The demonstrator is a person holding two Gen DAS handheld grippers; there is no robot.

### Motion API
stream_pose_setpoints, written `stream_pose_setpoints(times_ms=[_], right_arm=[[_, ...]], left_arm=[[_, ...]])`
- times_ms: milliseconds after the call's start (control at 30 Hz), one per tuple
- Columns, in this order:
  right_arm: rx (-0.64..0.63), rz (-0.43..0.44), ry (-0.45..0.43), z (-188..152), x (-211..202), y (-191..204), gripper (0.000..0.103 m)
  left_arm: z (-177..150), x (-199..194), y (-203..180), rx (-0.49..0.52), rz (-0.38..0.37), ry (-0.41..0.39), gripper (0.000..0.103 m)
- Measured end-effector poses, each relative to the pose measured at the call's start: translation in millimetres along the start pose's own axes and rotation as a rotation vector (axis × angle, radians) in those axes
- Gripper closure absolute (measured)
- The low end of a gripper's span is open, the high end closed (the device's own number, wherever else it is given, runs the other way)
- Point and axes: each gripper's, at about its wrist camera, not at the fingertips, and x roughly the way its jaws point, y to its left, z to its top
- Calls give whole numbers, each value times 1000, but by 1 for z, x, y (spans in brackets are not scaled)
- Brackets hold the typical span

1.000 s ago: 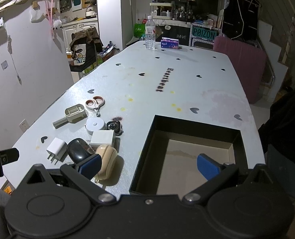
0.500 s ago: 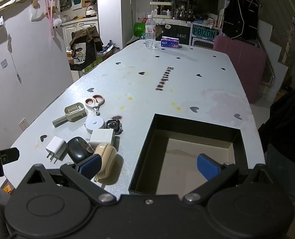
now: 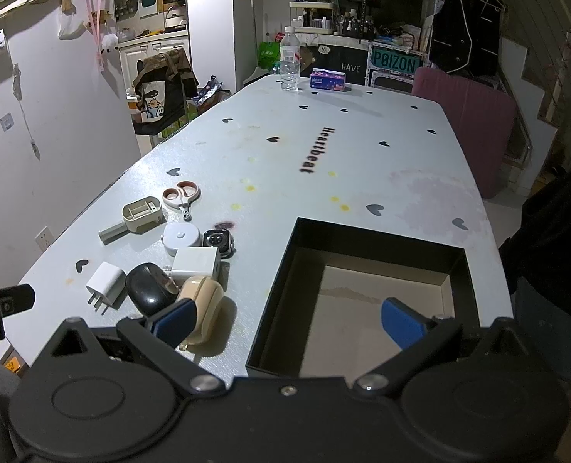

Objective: Organize rigid objects

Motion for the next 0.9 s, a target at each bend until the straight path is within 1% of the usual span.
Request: stream_pose_setpoints(times_ms=[700, 767, 900], right_arm=[[-1, 0, 4, 1, 1, 0, 0], [0, -1, 4, 2, 0, 0, 0], [1, -1, 6, -3, 2, -3, 0]], left_arm=[[1, 0, 0, 3, 1, 2, 0], [-3, 2, -3, 4, -1, 2, 0], [-3, 2, -2, 4, 0, 2, 0]])
